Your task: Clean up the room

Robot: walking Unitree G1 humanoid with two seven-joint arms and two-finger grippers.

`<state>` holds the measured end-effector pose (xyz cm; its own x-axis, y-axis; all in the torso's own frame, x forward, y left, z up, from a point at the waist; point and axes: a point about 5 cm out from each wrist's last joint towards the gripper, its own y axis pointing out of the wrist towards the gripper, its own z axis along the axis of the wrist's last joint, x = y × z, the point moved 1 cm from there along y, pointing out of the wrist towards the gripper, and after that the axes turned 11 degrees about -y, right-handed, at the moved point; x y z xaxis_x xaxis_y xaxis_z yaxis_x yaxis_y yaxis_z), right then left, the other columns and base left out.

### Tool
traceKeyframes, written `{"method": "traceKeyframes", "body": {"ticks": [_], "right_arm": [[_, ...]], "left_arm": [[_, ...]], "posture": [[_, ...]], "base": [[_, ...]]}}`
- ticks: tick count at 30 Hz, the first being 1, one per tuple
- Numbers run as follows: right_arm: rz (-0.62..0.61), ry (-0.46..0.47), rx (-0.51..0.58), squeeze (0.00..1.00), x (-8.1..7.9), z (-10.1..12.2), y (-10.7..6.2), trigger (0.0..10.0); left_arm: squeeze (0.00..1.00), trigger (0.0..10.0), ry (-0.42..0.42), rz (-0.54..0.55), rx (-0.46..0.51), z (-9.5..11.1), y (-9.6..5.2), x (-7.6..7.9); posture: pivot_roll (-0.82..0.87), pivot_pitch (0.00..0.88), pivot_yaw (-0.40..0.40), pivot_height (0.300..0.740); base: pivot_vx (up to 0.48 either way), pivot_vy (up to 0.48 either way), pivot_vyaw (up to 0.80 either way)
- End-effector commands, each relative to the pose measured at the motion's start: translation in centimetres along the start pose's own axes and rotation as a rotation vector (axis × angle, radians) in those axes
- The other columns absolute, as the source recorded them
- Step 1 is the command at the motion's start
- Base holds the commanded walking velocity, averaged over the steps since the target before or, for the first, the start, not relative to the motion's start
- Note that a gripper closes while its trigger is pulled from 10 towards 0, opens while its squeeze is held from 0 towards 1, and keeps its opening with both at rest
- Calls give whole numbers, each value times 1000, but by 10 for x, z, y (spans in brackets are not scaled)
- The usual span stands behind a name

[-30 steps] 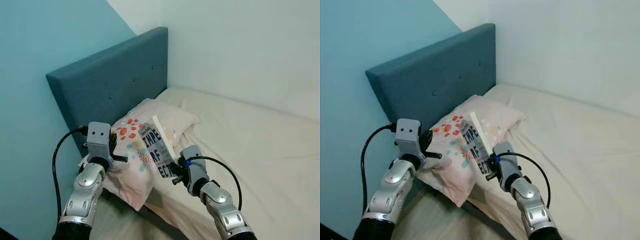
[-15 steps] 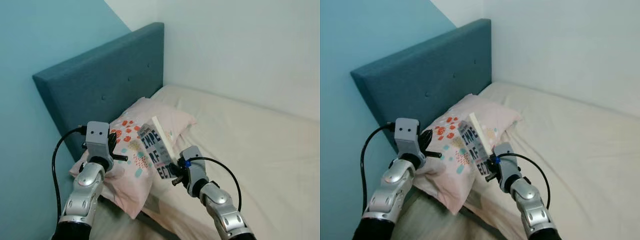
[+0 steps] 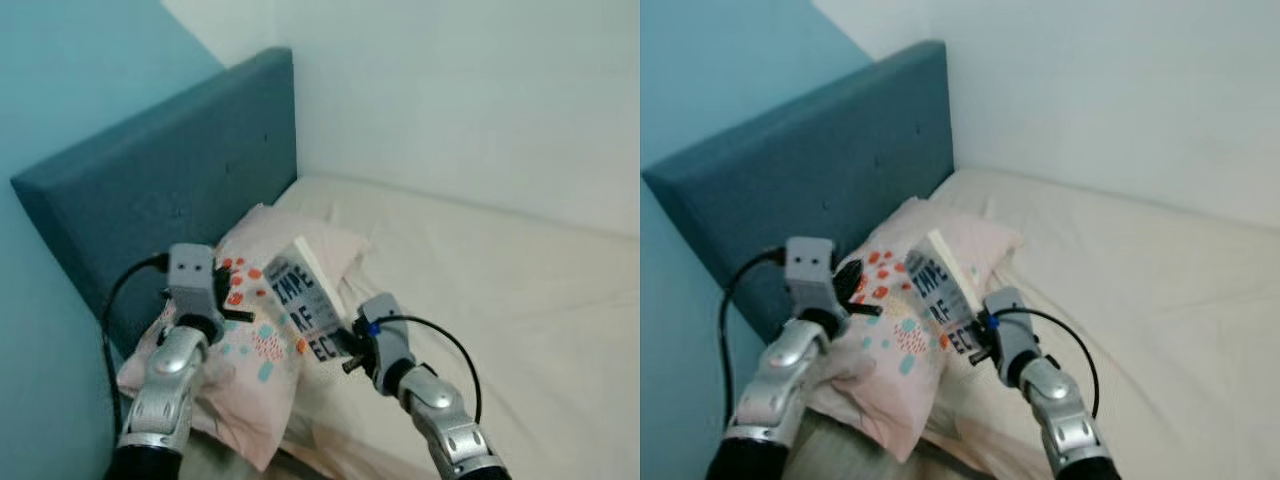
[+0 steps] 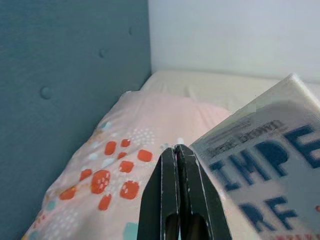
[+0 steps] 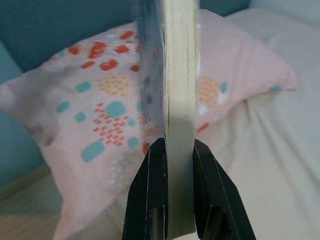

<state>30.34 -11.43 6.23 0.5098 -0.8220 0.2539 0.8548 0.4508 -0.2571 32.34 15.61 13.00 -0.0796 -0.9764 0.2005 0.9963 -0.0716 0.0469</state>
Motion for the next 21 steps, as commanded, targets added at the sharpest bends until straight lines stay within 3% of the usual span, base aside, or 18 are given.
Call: {"method": "traceKeyframes", "body": {"ticks": [1, 10, 15, 21], "right_arm": [[-1, 2, 40, 0, 0, 8, 1, 10000], [3, 23, 34, 0, -1, 8, 1, 10000], [-54, 129, 24, 0, 5, 6, 0, 10000], [-59, 166, 35, 0, 8, 8, -1, 10000]], "left_arm": [[0, 10000, -11, 13, 4, -1, -2, -3], [0, 10000, -6, 36, 4, 0, -2, -7], [0, 10000, -4, 75, -8, -2, -2, -12], [0, 10000, 15, 104, -1, -1, 0, -14]], "posture": [[0, 0, -2, 740], [-1, 0, 1, 740], [-2, 0, 3, 735], [-10, 0, 9, 720]], "base": [[0, 0, 0], [0, 0, 0], [0, 0, 0], [0, 0, 0]]}}
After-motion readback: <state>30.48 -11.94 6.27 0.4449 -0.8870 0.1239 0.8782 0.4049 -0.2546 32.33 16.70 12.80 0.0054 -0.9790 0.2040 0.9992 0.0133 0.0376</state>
